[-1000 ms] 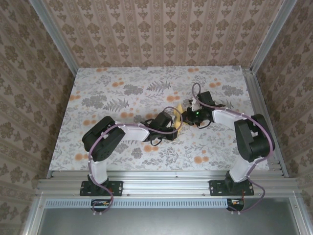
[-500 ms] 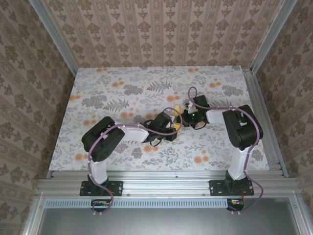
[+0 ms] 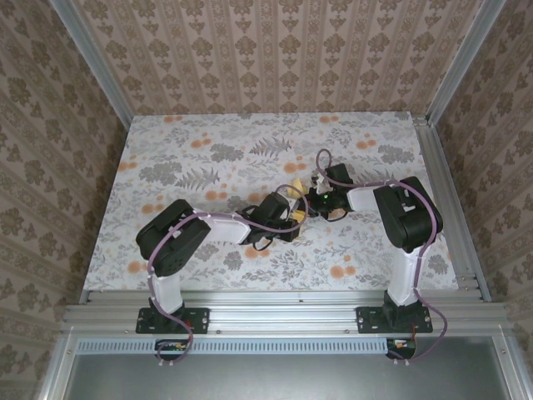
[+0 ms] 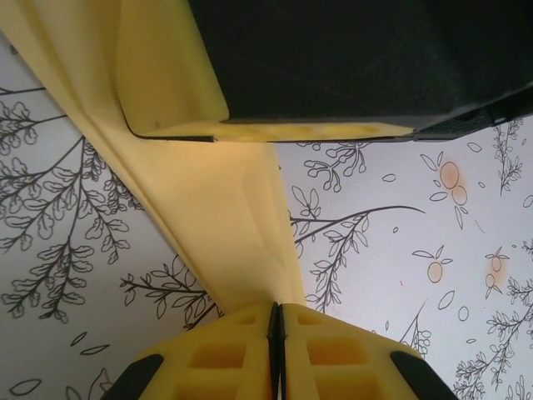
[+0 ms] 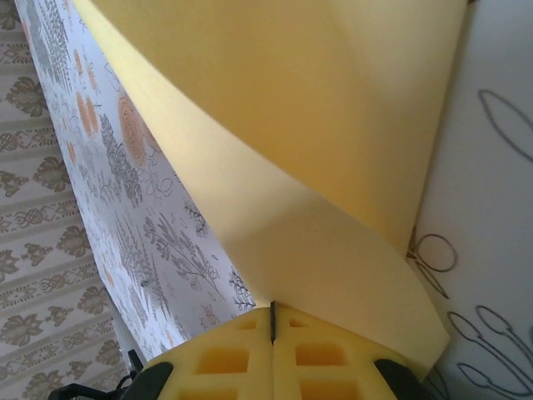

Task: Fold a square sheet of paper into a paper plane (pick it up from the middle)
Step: Fold the wing for the fifth time at the center of the table.

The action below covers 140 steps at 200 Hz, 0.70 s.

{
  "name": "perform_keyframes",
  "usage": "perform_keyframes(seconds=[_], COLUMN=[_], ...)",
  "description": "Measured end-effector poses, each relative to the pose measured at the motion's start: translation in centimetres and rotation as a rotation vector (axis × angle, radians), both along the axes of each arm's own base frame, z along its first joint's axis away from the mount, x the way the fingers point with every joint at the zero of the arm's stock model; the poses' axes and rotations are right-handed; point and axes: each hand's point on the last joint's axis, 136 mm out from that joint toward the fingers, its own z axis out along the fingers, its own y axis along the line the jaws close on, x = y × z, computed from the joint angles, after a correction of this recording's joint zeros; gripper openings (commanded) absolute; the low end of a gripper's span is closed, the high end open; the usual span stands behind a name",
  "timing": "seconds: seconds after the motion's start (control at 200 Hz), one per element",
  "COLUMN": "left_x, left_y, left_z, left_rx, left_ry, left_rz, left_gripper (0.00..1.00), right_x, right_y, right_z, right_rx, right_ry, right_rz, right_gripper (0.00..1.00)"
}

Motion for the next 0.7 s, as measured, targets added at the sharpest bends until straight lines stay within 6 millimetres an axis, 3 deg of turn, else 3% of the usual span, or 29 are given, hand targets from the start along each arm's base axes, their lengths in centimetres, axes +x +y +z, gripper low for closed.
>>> perform_keyframes(seconds=[0.7], left_x=[-0.2], left_y=[0.5], left_z=[0.0], left_rx=[-0.001], left_ry=[0.002], left_rz=[-0.021], left_gripper=[0.1], right_x=[0.7], right_y=[2.2], right_z=[-0.1], right_rx=[0.05], right_ry=[0.005], right_rz=[0.019], right_gripper=[0.06])
